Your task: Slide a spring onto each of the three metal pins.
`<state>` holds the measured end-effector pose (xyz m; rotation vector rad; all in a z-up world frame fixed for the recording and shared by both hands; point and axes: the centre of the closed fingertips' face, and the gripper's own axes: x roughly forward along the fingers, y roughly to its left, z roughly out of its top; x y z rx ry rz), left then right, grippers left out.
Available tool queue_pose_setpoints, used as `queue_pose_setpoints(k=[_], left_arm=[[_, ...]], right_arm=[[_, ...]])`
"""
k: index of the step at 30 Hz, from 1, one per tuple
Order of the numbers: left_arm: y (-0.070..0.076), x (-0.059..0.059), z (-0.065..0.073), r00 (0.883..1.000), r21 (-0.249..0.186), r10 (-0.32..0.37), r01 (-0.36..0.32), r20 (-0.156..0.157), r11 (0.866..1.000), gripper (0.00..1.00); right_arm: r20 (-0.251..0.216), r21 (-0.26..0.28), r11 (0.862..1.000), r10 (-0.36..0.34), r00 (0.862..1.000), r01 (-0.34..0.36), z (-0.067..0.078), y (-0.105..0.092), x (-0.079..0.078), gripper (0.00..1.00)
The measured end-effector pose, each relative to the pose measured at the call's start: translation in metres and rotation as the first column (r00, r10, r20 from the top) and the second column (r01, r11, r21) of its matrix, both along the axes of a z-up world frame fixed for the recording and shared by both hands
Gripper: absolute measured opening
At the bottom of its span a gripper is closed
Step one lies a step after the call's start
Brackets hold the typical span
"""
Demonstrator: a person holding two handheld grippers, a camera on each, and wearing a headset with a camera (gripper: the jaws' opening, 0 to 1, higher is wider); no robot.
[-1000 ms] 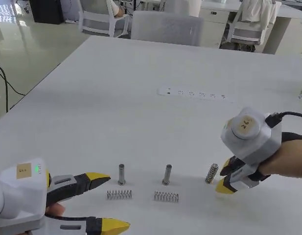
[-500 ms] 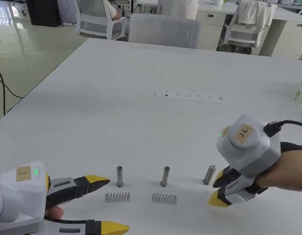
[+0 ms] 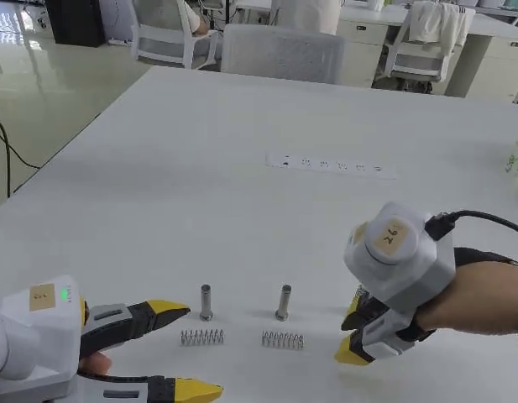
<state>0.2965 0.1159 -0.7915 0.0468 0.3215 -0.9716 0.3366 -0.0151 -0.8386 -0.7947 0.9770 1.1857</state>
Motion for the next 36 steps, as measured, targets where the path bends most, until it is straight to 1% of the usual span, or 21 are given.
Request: queue_pose_setpoints(k=[3,9,21,27,30,36], left_arm=[[0.000,0.000,0.000,1.000,0.000,-0.001,0.001,-0.001,1.000,0.57],[-0.001,0.000,0.000,1.000,0.001,0.001,-0.001,-0.001,1.000,0.57],[-0.002,0.000,-0.001,1.000,0.002,-0.005,0.005,-0.003,1.000,0.56],[-0.003,0.000,-0.003,1.000,0.003,-0.009,0.009,-0.006,1.000,0.55],[-0.003,0.000,-0.004,1.000,0.004,-0.012,0.012,-0.007,1.000,0.55],[-0.005,0.000,-0.004,1.000,0.003,-0.019,0.019,-0.008,1.000,0.54]], right_arm=[[-0.004,0.003,1.000,0.018,1.000,-0.018,-0.002,0.007,-0.002,0.21],[0.003,0.011,0.999,0.047,0.999,-0.047,-0.004,0.018,0.000,0.21],[-0.002,0.024,0.997,0.077,0.997,-0.077,-0.013,0.038,0.007,0.19],[-0.004,0.012,0.995,0.098,0.995,-0.098,-0.020,0.041,0.007,0.17],[-0.002,0.006,0.994,0.108,0.994,-0.108,-0.022,0.042,0.008,0.13],[0.000,-0.008,0.992,0.123,0.992,-0.123,-0.027,0.044,0.008,0.13]])
